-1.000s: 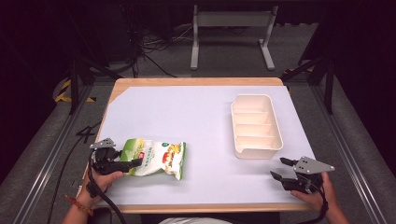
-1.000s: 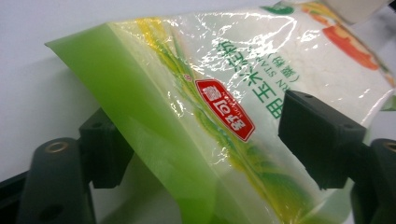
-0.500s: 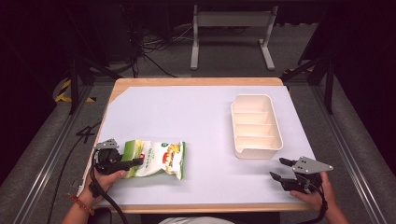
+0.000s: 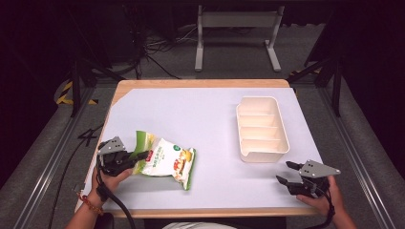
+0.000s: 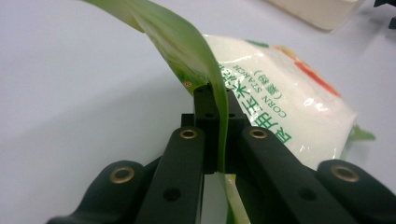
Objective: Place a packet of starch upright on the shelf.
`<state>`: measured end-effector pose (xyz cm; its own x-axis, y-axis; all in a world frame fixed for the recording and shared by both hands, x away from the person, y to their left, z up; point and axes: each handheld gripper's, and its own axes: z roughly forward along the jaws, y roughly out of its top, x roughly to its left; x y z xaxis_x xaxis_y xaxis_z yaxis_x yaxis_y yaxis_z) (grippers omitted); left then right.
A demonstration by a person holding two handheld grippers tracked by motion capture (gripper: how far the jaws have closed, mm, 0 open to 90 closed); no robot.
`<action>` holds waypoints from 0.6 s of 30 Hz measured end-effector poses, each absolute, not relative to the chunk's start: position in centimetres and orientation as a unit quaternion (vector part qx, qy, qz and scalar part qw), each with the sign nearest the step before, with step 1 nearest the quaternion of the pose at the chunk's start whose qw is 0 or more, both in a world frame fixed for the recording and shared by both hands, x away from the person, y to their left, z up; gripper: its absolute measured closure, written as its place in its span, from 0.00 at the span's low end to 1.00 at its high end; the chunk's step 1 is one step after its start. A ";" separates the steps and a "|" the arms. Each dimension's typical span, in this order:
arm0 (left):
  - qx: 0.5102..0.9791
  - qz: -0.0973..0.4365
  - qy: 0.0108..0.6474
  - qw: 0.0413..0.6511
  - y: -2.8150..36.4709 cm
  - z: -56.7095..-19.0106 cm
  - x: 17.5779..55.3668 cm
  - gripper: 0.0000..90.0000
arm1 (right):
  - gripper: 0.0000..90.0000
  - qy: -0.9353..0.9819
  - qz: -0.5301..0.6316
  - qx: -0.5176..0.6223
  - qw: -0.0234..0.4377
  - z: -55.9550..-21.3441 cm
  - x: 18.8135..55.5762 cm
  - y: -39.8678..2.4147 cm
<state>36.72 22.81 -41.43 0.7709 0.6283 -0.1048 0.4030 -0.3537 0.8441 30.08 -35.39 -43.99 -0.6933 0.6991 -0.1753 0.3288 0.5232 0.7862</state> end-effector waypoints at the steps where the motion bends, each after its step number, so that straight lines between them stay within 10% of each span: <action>1: 0.814 0.119 0.317 0.472 22.8 -41.4 36.7 1.00 | 0.39 0.838 0.380 0.307 0.244 -44.0 30.1 -35.4; 18: 0.848 0.124 0.204 0.474 17.1 -35.0 39.1 1.00 | 0.38 0.831 0.382 0.317 0.251 -44.0 30.1 -35.7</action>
